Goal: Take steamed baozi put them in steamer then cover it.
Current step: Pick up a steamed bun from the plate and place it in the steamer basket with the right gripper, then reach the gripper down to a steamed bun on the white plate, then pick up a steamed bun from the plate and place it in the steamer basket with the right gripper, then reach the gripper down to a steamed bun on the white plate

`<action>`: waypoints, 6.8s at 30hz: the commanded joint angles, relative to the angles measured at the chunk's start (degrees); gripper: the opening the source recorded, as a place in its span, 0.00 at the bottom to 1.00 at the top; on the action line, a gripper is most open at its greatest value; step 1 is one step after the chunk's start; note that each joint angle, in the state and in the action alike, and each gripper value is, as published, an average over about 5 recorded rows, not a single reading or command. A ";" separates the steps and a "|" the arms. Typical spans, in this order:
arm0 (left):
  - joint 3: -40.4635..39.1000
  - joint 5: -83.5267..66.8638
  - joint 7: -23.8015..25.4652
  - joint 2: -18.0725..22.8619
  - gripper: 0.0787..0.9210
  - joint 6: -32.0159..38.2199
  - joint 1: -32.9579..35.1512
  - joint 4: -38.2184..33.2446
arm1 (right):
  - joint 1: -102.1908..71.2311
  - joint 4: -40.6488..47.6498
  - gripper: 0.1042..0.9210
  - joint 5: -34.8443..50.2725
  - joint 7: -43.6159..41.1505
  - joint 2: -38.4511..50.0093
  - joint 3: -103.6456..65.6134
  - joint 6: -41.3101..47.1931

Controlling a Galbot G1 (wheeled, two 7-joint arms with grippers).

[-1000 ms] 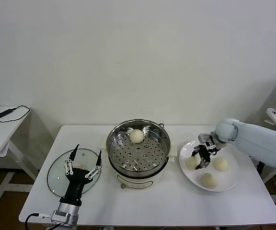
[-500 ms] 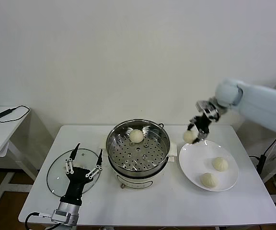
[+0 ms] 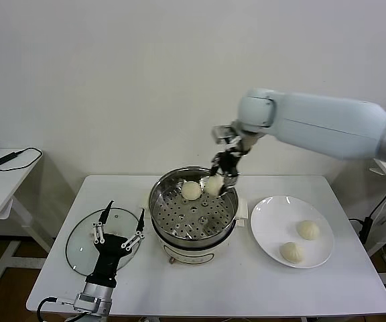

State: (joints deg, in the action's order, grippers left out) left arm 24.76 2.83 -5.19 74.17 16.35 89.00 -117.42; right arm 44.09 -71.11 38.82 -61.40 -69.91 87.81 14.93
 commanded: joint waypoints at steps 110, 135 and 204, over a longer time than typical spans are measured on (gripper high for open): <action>0.67 -0.04 -0.29 -0.58 0.88 0.34 0.00 0.44 | -28.74 -1.01 0.74 -23.76 3.22 34.42 -9.43 -7.27; 0.31 -0.25 -0.29 -1.64 0.88 0.31 -0.10 -0.57 | 7.00 -9.71 0.66 -25.28 -2.20 17.02 -4.56 -32.12; 0.08 -0.67 -0.64 -1.25 0.88 1.63 -0.82 1.45 | -5.32 -9.20 0.88 -31.60 -8.43 15.17 -18.78 -32.34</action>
State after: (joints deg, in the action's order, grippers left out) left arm 24.90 2.14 -5.83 72.93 18.08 88.21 -116.00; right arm 36.89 -83.50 -4.21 -63.72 -61.49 74.48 -27.11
